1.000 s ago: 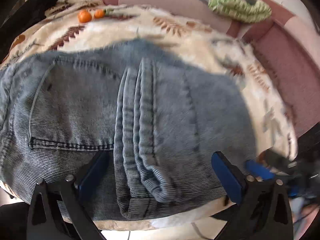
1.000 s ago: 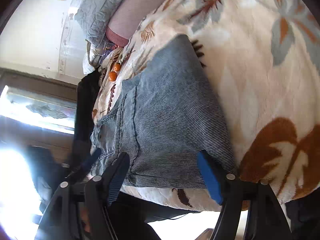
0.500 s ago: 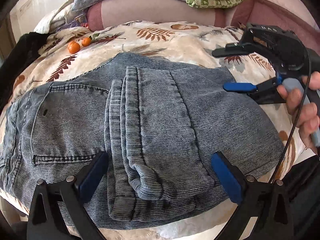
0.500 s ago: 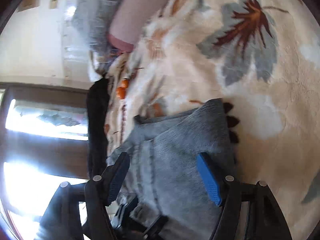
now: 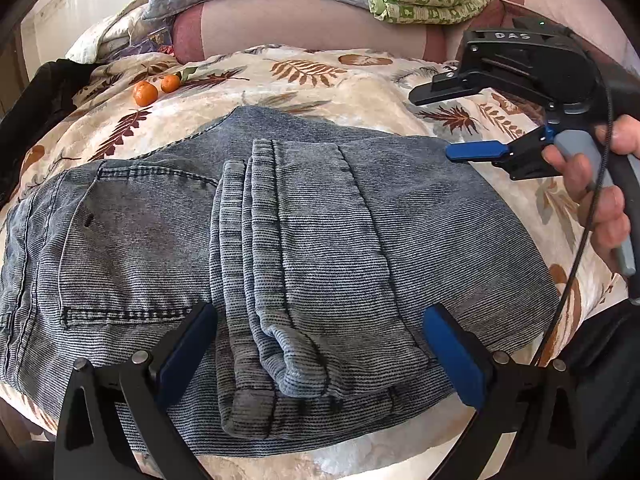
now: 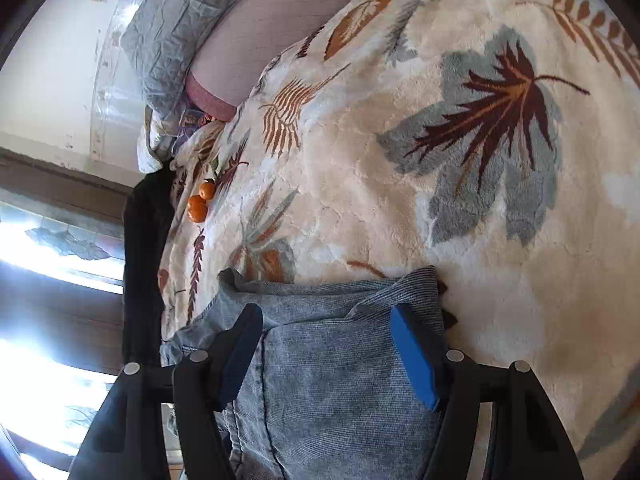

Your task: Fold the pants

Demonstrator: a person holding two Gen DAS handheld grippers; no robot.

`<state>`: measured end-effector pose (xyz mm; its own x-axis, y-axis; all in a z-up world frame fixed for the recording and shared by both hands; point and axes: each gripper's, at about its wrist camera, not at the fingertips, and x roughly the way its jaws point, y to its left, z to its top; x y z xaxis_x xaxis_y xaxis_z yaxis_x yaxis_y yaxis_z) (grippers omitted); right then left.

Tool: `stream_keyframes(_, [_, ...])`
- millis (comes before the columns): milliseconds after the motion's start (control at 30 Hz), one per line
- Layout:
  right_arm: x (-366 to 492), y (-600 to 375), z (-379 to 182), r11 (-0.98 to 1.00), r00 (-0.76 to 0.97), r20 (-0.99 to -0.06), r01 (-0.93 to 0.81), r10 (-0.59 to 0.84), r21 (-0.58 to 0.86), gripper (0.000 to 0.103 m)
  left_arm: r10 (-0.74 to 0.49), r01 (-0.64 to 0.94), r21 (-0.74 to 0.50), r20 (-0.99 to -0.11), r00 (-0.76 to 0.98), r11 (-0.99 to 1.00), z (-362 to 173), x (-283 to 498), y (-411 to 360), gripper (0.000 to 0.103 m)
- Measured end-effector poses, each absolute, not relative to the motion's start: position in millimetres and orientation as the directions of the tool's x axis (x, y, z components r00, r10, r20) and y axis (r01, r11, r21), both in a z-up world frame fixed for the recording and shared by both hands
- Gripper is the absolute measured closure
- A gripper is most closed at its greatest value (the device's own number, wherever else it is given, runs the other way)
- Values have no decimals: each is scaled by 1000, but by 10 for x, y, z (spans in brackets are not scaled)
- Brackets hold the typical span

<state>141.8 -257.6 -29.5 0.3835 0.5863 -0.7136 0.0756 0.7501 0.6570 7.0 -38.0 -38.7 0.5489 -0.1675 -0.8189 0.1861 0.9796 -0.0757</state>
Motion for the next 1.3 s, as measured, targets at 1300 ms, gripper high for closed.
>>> stream_keyframes(1300, [645, -2721, -529, 683, 374, -640, 22, 672, 730, 25, -98, 141, -7, -754, 650, 990, -467, -28, -453, 0])
